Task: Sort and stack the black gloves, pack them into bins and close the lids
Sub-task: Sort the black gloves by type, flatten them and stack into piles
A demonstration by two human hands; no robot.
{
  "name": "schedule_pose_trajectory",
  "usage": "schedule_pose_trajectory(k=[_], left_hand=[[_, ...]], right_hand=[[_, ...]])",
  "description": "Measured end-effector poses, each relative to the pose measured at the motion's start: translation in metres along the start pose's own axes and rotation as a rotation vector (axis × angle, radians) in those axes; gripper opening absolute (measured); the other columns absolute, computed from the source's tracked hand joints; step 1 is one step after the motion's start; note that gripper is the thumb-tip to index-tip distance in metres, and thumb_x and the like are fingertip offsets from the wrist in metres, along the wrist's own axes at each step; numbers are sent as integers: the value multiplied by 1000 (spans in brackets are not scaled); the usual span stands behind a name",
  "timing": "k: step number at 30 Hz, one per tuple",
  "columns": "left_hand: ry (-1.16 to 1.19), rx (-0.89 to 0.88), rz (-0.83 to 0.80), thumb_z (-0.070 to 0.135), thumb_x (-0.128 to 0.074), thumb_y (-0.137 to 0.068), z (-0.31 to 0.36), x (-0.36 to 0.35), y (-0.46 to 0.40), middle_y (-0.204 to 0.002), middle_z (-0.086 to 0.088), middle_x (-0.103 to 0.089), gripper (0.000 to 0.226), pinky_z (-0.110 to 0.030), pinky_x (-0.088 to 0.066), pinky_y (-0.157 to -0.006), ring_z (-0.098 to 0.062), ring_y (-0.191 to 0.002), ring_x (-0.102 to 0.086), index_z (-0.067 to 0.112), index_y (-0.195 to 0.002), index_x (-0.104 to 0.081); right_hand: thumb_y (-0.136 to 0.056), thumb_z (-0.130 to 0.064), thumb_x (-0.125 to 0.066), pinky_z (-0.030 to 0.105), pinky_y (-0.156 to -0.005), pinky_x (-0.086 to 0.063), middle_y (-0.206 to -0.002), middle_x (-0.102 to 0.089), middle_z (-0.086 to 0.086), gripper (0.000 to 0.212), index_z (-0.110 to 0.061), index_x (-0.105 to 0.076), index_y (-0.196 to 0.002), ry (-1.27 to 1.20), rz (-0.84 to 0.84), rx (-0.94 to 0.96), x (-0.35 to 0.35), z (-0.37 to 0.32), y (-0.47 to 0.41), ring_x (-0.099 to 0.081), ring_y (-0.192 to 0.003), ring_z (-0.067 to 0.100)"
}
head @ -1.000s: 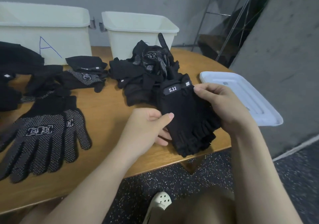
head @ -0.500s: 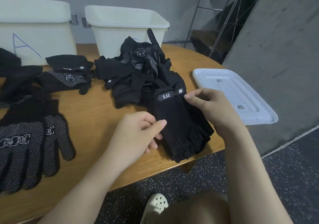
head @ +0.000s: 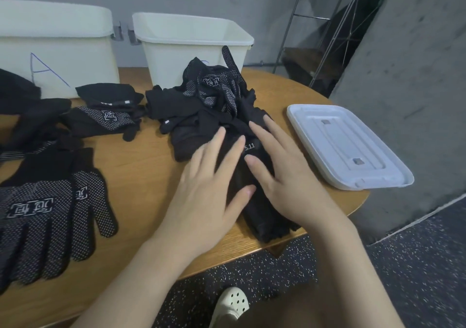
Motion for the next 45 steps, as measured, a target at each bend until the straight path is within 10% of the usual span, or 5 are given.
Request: schedule_pose_trajectory(k=[5, 22, 30, 45], left_hand=[[-142, -6, -133, 69, -28, -101, -9, -22, 2, -166, 18, 31, 85, -39, 9, -128, -4, -152, 29, 36, -159, 23], [-226, -22, -217, 64, -22, -105, -16, 1, 31, -167, 16, 27, 78, -41, 10, -129, -2, -149, 33, 31, -159, 23], [-309, 241, -143, 70, -10, -99, -92, 82, 81, -167, 16, 22, 77, -34, 15, -125, -3, -152, 27, 33, -163, 11], [-302, 447, -117, 61, -23, -105, -179, 113, 106, -173, 7, -1, 64, -38, 8, -129, -12, -158, 11, 37, -164, -13]], right_hand=[[-102, -58, -36, 41, -129, -4, -171, 10, -16, 72, -39, -4, -164, 64, -173, -104, -21, 20, 3, 5, -158, 9], [-98, -69, -31, 42, -129, 5, -169, 19, -13, 81, -38, 8, -163, 236, -272, -161, -28, 28, 0, 15, -157, 11], [-96, -67, -39, 43, -129, 1, -172, -4, -8, 76, -34, -23, -162, 185, 16, 49, 4, -53, -6, 8, -158, 10], [-98, -21, -65, 28, -119, -30, -150, -52, 1, 46, -14, -56, -143, -18, -72, 230, -149, -140, -106, -45, -141, 18]])
Point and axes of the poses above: each hand's wrist, its own y-axis away from the middle knuckle, its own x-axis out of the back of the hand, z = x × y, the point moved 7 cm from there along -y, towards the middle knuckle
